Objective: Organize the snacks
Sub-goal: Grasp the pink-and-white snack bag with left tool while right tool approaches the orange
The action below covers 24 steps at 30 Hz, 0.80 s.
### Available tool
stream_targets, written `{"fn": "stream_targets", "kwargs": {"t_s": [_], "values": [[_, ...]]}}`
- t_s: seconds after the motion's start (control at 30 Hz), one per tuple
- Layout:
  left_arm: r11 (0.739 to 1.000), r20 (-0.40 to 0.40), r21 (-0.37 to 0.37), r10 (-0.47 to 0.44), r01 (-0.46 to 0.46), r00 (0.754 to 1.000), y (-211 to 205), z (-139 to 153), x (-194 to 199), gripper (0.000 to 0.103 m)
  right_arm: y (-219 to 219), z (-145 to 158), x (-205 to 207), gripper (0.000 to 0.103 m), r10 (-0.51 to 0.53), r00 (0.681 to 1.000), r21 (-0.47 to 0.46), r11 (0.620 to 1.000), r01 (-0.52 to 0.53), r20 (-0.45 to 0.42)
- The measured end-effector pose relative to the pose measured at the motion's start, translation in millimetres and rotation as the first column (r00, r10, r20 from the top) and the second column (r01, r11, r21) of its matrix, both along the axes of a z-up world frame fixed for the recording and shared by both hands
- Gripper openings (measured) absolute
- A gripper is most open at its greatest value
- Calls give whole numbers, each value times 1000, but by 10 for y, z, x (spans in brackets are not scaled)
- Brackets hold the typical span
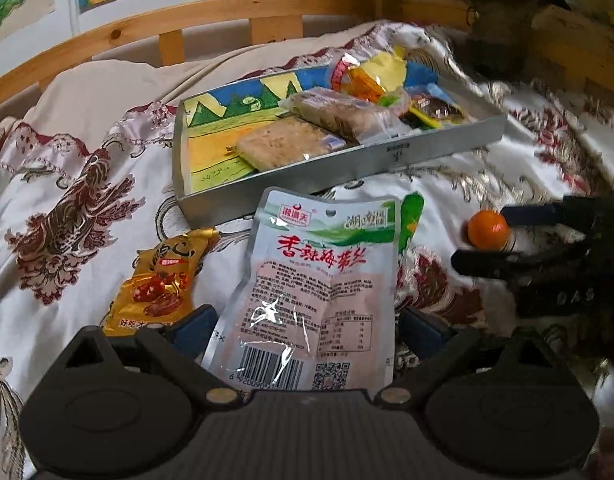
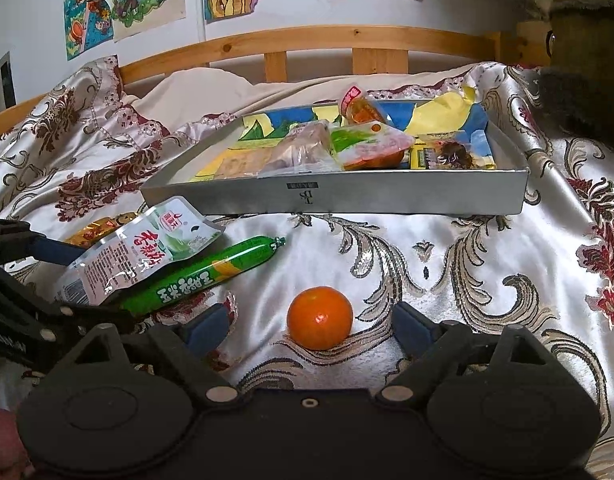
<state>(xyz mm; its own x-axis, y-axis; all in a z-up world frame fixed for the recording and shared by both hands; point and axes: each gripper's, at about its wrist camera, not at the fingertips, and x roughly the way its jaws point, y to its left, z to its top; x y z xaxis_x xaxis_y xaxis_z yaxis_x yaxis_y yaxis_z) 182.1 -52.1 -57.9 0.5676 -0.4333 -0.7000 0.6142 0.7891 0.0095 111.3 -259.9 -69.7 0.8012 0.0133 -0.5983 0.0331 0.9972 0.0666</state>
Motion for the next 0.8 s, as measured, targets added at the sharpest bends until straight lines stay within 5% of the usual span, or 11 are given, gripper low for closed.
{"fn": "stream_targets", "kwargs": {"t_s": [0.33, 0.5, 0.8], "values": [[996, -48, -78, 39, -43, 998, 94, 56, 35, 87, -3, -12, -2, 89, 0, 1000, -1, 1000, 0, 6], [996, -54, -61, 67, -71, 996, 57, 101, 12, 80, -1, -1, -14, 81, 11, 1000, 8, 1000, -11, 14], [993, -91, -23, 117, -120, 989, 28, 151, -60, 76, 33, 45, -53, 44, 32, 999, 25, 999, -33, 17]]}}
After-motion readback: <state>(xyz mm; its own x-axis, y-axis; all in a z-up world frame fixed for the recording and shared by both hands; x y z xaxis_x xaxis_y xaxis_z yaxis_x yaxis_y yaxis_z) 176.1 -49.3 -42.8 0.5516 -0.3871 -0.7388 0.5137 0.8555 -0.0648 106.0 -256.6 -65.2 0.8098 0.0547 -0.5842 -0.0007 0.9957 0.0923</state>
